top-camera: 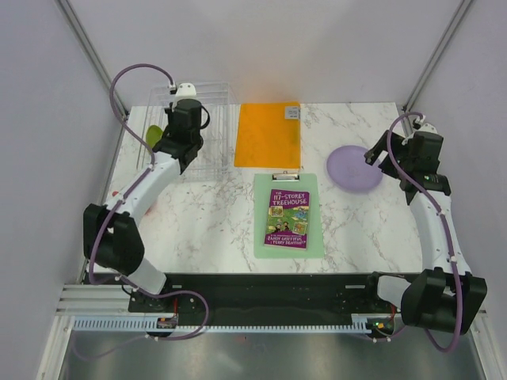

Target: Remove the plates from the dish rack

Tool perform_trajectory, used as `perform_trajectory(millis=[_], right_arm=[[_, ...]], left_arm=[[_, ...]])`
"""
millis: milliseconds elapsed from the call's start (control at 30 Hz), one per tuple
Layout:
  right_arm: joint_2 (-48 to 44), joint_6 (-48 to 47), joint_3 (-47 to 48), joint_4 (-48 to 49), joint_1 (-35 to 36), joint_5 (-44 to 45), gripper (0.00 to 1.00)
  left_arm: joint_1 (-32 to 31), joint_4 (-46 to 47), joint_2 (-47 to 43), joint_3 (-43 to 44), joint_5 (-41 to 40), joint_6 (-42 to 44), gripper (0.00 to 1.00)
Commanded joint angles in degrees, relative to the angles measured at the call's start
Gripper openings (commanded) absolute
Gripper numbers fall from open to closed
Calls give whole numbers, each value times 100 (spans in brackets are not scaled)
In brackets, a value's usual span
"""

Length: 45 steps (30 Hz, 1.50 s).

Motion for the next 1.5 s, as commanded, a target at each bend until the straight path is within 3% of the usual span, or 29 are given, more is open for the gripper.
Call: perform_trajectory(millis=[0,100,300,533,967,1067,1100,1167,1200,1267,1300,1333,1400,1433,1467], right_arm=[[58,-52,188,453,133,-1110,93],[85,237,109,928,370,-1841,93],[339,748,-111,1834,1265,-2299,93],[717,1495,-498,2950,2136,-2378,93],[1534,2268,-797,4355,2867,-2825,91],[1745,2549,-876,4899,2937,-3019,81],[1789,2602,-902,5015,2937,-3159,62],[1799,2612,-919,4999,2937,-3091,37],[1755,2516,-911,4877,2929,-3038,3],[1449,1948,-824,4064,2920,-2591,0],[1316,1683,-649,3667,2920,-2328,0],[1185,1445,-534,3280,2929,-1551,0],[789,864,-280,2356,2885,-800,0],[683,732,-235,2127,2754,-352,0],[508,626,-199,1855,2640,-156,0]], left_arm=[[-156,-680,-916,214,1437,-643,2],[-148,-568,-1487,-357,3205,-1302,2],[-182,214,-1840,-1289,5362,-2613,2],[-314,1329,-1699,-1869,6279,-3608,2],[-464,2939,-1243,-2379,7229,-4874,2],[-560,3273,-1129,-2511,7361,-5093,2],[-587,3370,-1102,-2538,7413,-5129,2],[-605,3432,-1084,-2616,7396,-5138,2],[-605,3432,-1119,-2660,7326,-5112,2],[-596,3187,-1215,-2740,7177,-4894,4],[-596,3021,-1346,-2723,6985,-4753,15],[-596,2784,-1409,-2705,6835,-4604,48],[-596,2072,-1671,-2635,6266,-4068,56],[-596,1861,-1769,-2591,6027,-3892,67],[-596,1424,-1865,-2564,5781,-3560,71]])
